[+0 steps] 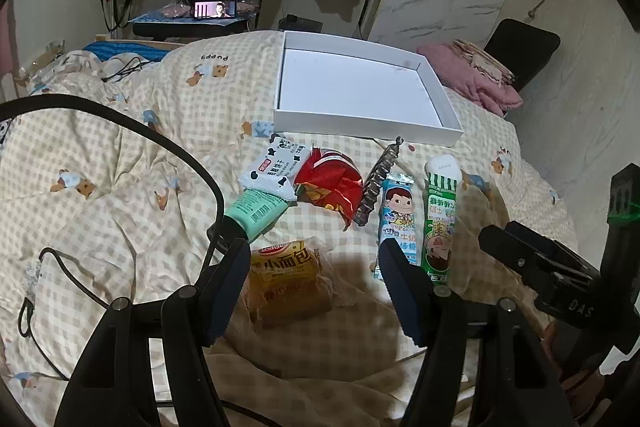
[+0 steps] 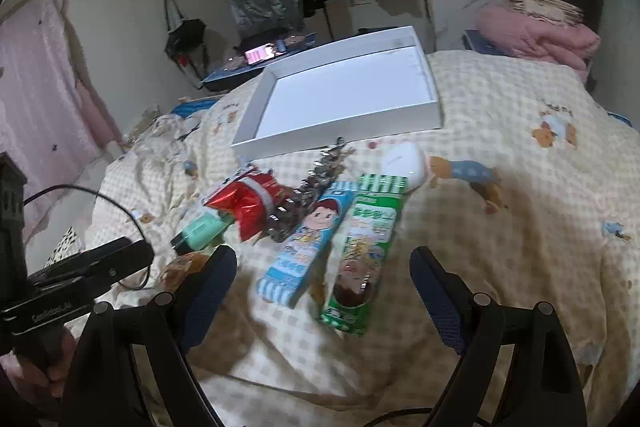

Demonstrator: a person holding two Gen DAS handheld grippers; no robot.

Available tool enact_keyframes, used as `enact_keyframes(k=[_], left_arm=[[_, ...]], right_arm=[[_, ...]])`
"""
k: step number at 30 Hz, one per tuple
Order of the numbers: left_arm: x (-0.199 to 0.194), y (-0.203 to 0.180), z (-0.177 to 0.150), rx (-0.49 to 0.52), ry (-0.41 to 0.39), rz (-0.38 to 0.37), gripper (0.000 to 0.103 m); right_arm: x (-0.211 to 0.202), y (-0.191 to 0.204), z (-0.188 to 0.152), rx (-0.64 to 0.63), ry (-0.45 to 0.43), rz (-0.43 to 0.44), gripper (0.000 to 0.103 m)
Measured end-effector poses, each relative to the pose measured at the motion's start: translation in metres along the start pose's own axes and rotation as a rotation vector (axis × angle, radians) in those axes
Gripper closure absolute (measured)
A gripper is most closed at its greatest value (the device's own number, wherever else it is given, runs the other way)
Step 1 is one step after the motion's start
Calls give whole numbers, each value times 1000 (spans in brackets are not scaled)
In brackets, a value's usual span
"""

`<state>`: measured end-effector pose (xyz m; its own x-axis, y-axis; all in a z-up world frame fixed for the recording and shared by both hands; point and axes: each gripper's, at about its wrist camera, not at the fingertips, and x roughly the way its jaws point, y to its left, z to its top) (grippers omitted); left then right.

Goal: Organize objects
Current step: 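Move the left tool toward the yellow bread bag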

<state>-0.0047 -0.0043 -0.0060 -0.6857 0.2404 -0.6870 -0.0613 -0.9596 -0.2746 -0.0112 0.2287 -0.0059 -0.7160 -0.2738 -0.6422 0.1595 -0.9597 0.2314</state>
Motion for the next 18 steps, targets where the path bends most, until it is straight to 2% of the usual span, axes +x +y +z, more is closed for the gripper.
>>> enact_keyframes(k=[5, 8, 11, 12, 13, 18], left_arm=[[1, 0, 0, -2, 4, -5, 25], [2, 0, 0, -1, 4, -5, 24], [1, 0, 0, -2, 3, -5, 24], [1, 0, 1, -5, 0, -6, 24], [1, 1, 1, -8, -5, -10, 24], [-5, 7, 2, -32, -41, -26, 24]], right_arm=[[-5, 1, 0, -7, -29, 1, 13], [-5, 4, 1, -20, -30, -11, 13], [-5, 3, 0, -5, -23, -63, 12], [-8, 3, -1, 0, -34, -75, 10], [-11, 5, -1, -8, -47, -94, 0], [-15, 21, -3, -89, -73, -119, 0]])
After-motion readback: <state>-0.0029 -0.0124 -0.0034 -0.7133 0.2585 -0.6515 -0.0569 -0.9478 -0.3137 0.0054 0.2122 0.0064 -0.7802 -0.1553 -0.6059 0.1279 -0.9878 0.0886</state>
